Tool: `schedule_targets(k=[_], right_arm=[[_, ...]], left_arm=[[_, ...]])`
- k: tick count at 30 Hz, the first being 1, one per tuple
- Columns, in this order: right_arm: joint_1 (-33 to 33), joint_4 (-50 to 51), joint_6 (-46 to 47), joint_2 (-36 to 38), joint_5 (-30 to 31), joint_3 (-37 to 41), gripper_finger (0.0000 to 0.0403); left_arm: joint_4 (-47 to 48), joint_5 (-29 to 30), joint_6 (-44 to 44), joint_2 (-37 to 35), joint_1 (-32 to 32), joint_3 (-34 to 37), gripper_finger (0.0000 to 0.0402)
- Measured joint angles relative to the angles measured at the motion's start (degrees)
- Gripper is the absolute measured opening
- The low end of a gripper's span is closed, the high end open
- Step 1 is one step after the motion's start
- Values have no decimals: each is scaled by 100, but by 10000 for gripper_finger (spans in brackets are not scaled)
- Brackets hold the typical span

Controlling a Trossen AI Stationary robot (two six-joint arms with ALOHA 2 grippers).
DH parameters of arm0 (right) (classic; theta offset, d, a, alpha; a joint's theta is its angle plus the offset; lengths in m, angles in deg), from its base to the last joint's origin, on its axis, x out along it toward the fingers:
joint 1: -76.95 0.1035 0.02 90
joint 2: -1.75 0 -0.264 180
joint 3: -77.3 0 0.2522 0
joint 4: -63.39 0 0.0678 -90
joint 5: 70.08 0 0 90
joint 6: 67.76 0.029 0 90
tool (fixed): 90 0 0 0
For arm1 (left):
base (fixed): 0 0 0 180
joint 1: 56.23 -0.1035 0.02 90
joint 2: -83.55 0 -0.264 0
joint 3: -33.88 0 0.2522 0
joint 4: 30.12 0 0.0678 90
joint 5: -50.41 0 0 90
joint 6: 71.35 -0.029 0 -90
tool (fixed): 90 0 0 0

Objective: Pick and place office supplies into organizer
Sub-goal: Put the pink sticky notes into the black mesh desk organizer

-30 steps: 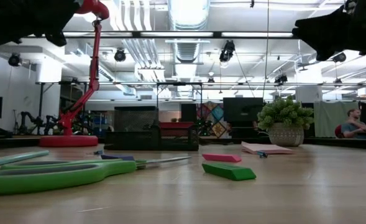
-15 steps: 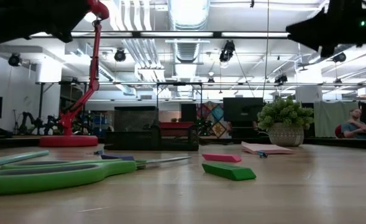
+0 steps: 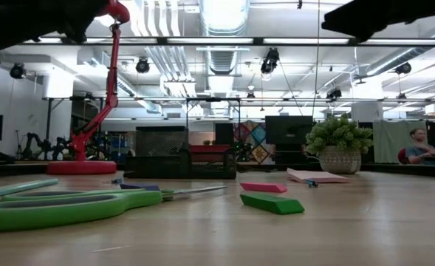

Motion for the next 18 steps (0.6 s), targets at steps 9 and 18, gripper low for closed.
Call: schedule_targets(k=[9, 18], right_arm=[[0, 833, 22, -914, -255, -638, 173], [0, 2120, 633, -1960, -236, -1525, 172]], left_arm=[[-277, -2, -17, 107, 0, 13, 155], [-275, -4, -16, 169, 0, 13, 155]])
